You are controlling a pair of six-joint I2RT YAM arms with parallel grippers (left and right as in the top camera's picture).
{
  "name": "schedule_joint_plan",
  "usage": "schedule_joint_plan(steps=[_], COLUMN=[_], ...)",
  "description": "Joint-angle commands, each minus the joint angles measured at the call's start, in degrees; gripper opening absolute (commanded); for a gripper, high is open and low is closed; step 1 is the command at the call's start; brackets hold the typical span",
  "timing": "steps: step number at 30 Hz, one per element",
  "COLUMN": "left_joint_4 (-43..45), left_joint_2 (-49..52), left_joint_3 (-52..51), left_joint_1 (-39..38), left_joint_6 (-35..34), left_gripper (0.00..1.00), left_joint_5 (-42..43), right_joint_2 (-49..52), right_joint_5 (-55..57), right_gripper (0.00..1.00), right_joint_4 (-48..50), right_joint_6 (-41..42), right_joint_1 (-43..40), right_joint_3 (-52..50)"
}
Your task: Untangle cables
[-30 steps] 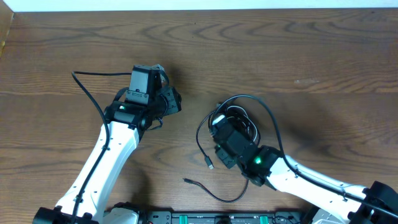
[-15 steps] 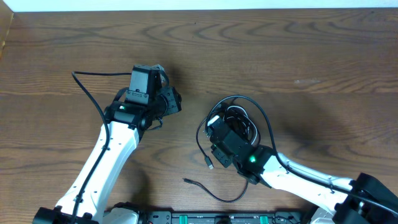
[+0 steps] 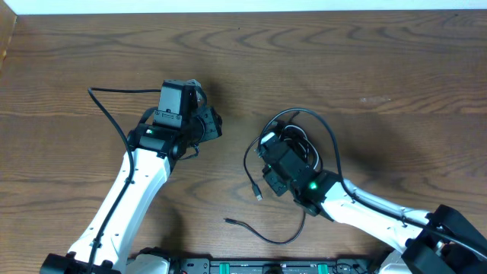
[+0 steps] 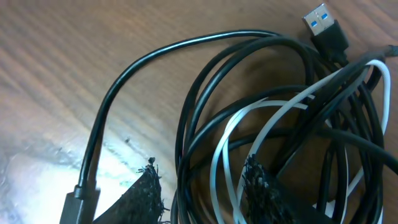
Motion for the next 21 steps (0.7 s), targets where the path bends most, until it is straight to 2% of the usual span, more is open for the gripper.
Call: schedule_joint_plan(steps=[1,12,18,19,21], left_joint_4=[-0.4,-1.1,-1.1,-1.1,-1.1], left_joint_2=[-1.1,-1.1,-1.1,-1.1,-1.1], left_joint_3=[1.4,1.4,1.4,1.4,1.4], left_joint_1=[0.2,0.2,0.2,0.2,0.2], left_joint_6=[0.1,0.1,0.1,0.1,0.1], left_gripper=[0.47,0.47,0.47,0.47,0.47], left_joint_5=[-1.0,-1.0,-1.0,-1.0,-1.0], right_joint_2=[0.8,5.2,5.1,5.1,5.1], right_joint_5=[-1.1,-1.1,-1.5,-1.5,-1.5], right_gripper=[0.42,0.39,0.31,0.28,0.11], right_joint_4=[-0.1,0.0,0.0,-0.2,-1.5], right_joint_6=[-0.5,0.0,0.4,0.4,0.4], right_joint_1=[-1.1,-2.8,-3.1,-3.1,-3.1], right_joint_3=[0.9,0.9,0.9,1.1,2.0])
